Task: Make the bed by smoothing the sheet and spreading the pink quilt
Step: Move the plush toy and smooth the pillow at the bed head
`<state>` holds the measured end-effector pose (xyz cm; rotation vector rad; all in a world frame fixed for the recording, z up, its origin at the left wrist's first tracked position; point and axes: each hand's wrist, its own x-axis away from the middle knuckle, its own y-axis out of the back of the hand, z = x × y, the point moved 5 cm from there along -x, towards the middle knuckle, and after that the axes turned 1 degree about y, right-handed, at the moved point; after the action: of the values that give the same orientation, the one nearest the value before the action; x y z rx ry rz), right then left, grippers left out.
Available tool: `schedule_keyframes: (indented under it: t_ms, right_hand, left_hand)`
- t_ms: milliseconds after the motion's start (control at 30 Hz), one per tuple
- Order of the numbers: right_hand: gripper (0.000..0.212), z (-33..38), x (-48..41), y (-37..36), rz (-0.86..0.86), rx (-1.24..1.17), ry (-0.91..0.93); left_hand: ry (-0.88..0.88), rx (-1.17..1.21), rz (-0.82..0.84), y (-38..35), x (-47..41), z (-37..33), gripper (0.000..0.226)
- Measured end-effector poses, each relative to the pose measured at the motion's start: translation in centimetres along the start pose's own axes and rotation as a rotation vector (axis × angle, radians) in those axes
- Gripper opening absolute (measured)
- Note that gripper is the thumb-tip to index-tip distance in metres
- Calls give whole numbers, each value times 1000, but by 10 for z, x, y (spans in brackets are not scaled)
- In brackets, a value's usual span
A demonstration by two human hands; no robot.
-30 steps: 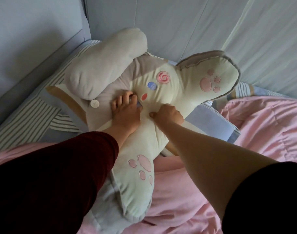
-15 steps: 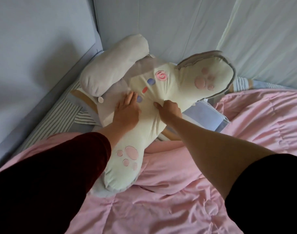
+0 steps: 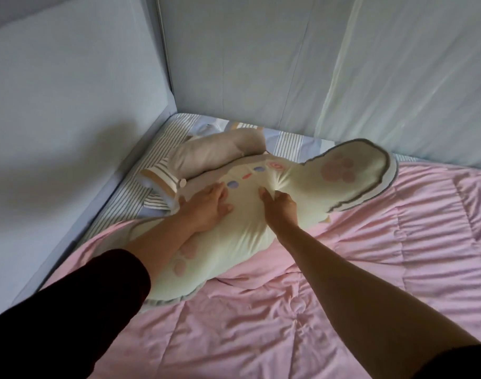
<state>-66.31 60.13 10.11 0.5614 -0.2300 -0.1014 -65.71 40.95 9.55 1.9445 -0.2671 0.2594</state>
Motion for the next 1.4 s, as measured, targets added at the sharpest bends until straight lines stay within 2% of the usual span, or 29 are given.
schedule_keyframes:
  t_ms: [133, 267, 433, 600, 667, 800, 867, 933, 967, 1100, 1200, 1267, 1333, 1400]
  right_hand:
    - [53, -4, 25, 45, -56, -47, -3]
    - [49, -37, 39, 88, -96, -77, -61]
    - [47, -91, 50, 143, -171, -121, -164]
    - [48, -164, 77, 202, -283, -141, -305]
    - [46, -192, 92, 225, -331, -144, -359]
    - [35, -251, 125, 266, -395, -152, -489]
    - [30, -288, 137, 277, -274, -99, -667]
    - [19, -305, 142, 273, -69, -103, -851]
    - [13, -308, 135, 269, -47, -129, -878]
    - [10, -282, 74, 249, -41, -134, -691]
    - [4, -252, 26, 229, 71, -77, -572]
    - [12, -238, -3, 216, 145, 30, -488]
    - [12, -226, -23, 204, 179, 71, -451]
    - [20, -213, -43, 188, 199, 98, -410]
  left_hand:
    - [-92, 22, -44, 7, 29, -46, 69]
    - [-191, 32, -70, -4, 46, -102, 69]
    - [-265, 41, -8, -42, 49, -169, 63]
    - [-347, 46, 150, -94, 50, -234, 62]
    - [-435, 55, 231, -115, 54, -263, 63]
    - [-533, 50, 512, -162, 60, -296, 66]
    - [-494, 14, 653, -183, 58, -298, 69]
    - [-450, -16, 667, -192, 49, -298, 68]
    - [-424, -7, 646, -193, 42, -298, 65]
    - [-336, -24, 572, -180, 17, -290, 60]
    - [-269, -5, 517, -157, -6, -272, 54]
    - [-199, -13, 472, -144, -20, -252, 55]
    - [-143, -19, 428, -134, -33, -228, 57]
    - [-65, 33, 394, -129, -49, -200, 53]
